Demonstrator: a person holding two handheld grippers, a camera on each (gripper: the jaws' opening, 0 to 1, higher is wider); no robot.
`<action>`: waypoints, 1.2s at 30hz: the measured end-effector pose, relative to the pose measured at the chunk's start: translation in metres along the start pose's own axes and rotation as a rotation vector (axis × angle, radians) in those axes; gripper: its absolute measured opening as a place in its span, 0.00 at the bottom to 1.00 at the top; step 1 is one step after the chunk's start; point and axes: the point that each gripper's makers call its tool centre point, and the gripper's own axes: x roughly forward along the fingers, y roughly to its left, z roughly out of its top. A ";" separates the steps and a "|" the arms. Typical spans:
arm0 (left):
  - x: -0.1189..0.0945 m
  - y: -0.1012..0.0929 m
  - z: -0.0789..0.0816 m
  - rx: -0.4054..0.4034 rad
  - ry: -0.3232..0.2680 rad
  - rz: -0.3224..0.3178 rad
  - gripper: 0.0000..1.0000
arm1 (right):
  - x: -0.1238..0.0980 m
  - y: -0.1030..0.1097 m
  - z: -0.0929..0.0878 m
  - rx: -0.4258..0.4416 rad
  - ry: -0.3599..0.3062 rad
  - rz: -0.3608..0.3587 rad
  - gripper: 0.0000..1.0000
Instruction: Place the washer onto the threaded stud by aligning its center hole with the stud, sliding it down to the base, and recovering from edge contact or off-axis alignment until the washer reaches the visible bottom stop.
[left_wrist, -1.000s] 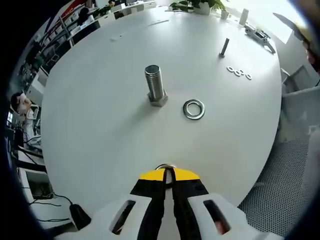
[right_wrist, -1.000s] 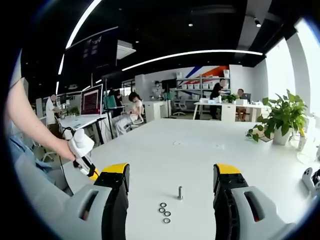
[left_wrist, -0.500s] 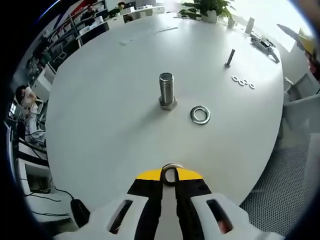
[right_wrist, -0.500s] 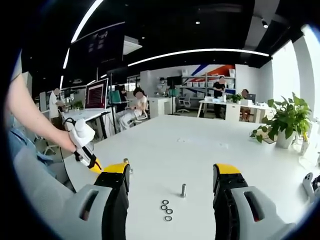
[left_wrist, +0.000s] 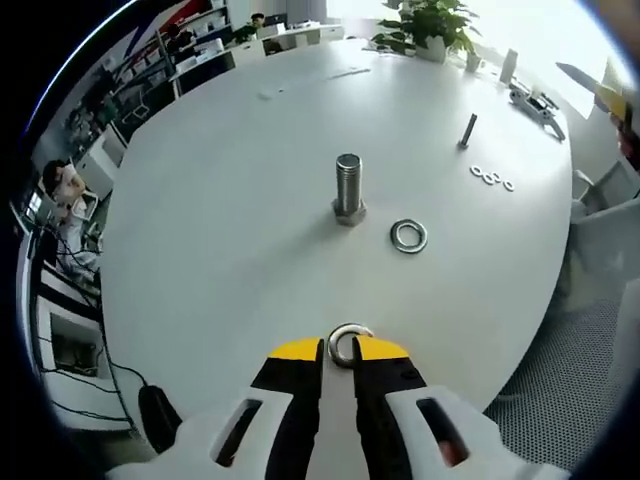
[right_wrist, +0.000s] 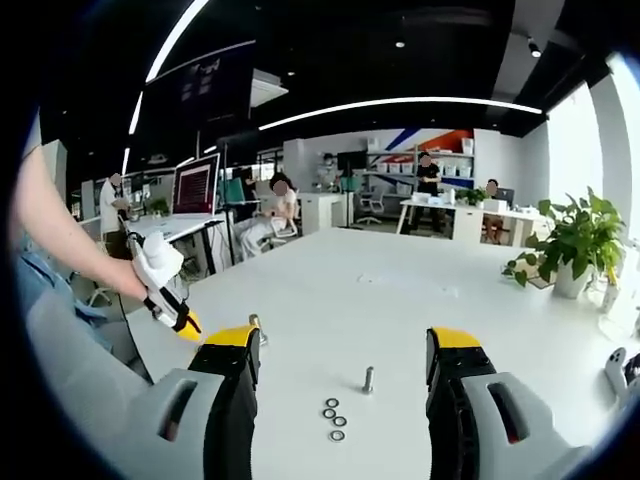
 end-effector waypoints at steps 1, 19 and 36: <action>0.000 0.001 0.000 -0.005 -0.011 0.008 0.11 | 0.000 0.000 0.000 0.001 0.000 -0.001 0.70; -0.005 -0.004 0.005 -0.070 -0.273 -0.009 0.17 | 0.000 0.000 -0.001 -0.009 0.009 -0.008 0.70; -0.004 0.000 0.005 -0.078 -0.414 -0.017 0.22 | 0.001 0.002 -0.003 -0.006 0.008 -0.003 0.70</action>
